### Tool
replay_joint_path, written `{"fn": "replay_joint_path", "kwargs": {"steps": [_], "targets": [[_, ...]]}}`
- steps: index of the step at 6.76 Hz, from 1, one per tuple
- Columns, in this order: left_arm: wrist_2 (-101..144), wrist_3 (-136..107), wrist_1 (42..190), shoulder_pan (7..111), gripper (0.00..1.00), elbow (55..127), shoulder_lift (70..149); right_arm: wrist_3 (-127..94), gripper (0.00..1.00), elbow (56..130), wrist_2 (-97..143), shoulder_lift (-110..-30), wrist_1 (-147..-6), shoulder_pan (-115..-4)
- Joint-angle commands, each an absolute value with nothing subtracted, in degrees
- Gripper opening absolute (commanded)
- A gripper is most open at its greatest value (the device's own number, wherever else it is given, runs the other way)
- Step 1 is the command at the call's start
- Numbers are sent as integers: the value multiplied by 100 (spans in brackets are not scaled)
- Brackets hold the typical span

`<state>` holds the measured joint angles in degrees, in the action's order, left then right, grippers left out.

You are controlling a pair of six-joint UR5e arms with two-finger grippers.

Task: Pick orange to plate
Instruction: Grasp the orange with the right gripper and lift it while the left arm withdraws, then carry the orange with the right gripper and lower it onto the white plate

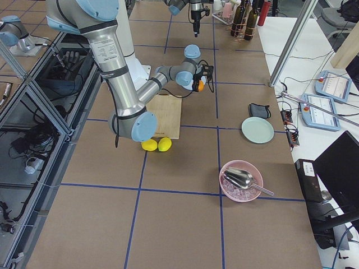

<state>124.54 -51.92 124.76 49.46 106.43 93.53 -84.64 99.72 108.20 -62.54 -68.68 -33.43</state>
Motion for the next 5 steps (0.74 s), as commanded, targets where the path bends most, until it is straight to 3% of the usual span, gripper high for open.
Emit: {"fn": "replay_joint_path", "kwargs": {"steps": [1, 5], "targets": [[12900, -4344, 12498, 5438, 95, 10617, 8957, -8972, 0, 9426, 10048, -5348, -7083, -2560], [12929, -4412, 12498, 5449, 99, 10661, 8947, -8965, 0, 8913, 9730, -5150, -7093, -2400]]}}
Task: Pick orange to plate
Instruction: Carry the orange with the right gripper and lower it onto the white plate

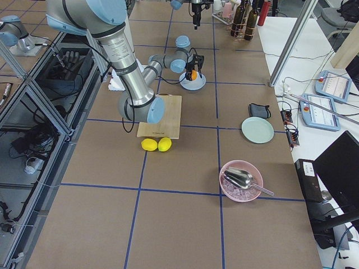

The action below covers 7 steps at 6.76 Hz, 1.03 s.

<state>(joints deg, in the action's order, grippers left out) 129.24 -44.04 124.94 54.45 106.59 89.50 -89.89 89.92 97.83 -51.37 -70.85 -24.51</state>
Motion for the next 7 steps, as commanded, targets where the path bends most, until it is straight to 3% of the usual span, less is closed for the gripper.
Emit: {"fn": "replay_joint_path", "kwargs": {"steps": [1, 3, 4, 5, 6, 7], "targets": [[12929, -4430, 12489, 5441, 99, 10661, 8947, -8947, 0, 8912, 9642, -5124, -7093, -2382], [12929, -4456, 12489, 5441, 99, 10661, 8947, -8947, 0, 8912, 9607, -5098, -7267, -2373], [12929, -4456, 12498, 5440, 99, 10661, 8947, -8939, 22, 8921, 9572, -5089, -7382, -2364], [12929, -4447, 12498, 5440, 99, 10652, 8947, -8947, 88, 8921, 9554, -5089, -7409, -2347], [12929, -4439, 12498, 5440, 99, 10635, 8947, -8939, 100, 8938, 9449, -5080, -7418, -2347], [12929, -4430, 12498, 5440, 99, 10643, 8947, -8930, 100, 9060, 9457, -5106, -7418, -2355]]}}
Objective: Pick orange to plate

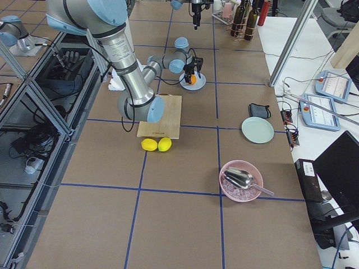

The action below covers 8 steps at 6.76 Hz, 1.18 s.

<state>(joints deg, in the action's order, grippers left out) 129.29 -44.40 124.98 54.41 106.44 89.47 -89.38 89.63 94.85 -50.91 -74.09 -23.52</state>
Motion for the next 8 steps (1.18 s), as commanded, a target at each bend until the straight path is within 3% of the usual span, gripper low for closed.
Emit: {"fn": "replay_joint_path", "kwargs": {"steps": [1, 3, 5, 8], "targets": [[12929, -4360, 12498, 5440, 99, 10635, 8930, -8921, 100, 9366, 9492, -5220, -7505, -2382], [12929, -4211, 12489, 5458, 99, 10652, 8816, -8912, 100, 10296, 9623, -5596, -8005, -2504], [12946, -3084, 12489, 5789, 99, 10574, 8579, -8825, 100, 11263, 10611, -6463, -7998, -3134], [13666, -1140, 12393, 6974, 99, 10240, 8034, -6707, 100, 11654, 12265, -7967, -7998, -4793]]}}
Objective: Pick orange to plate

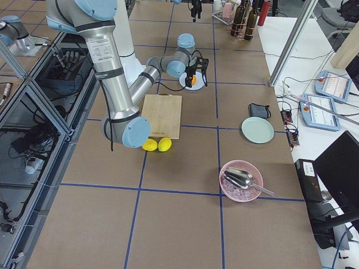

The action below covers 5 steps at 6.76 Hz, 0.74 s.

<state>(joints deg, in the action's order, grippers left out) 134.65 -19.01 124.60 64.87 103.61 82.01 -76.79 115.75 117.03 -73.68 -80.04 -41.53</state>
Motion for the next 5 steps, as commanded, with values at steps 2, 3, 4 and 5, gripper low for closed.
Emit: {"fn": "replay_joint_path", "kwargs": {"steps": [2, 3, 4, 5], "targets": [[13737, -242, 11914, 7775, 99, 10178, 7910, -4327, 100, 11558, 12890, -8952, -8103, -6031], [13737, 511, 10935, 8300, 99, 10186, 7980, -3219, 100, 11479, 13137, -9269, -8312, -6665], [13729, 875, 9829, 8523, 99, 10361, 8320, -2129, 100, 11452, 13253, -9351, -8880, -7202], [13668, 888, 9000, 8638, 99, 10554, 8576, -883, 100, 11383, 13254, -9334, -9634, -7738]]}}
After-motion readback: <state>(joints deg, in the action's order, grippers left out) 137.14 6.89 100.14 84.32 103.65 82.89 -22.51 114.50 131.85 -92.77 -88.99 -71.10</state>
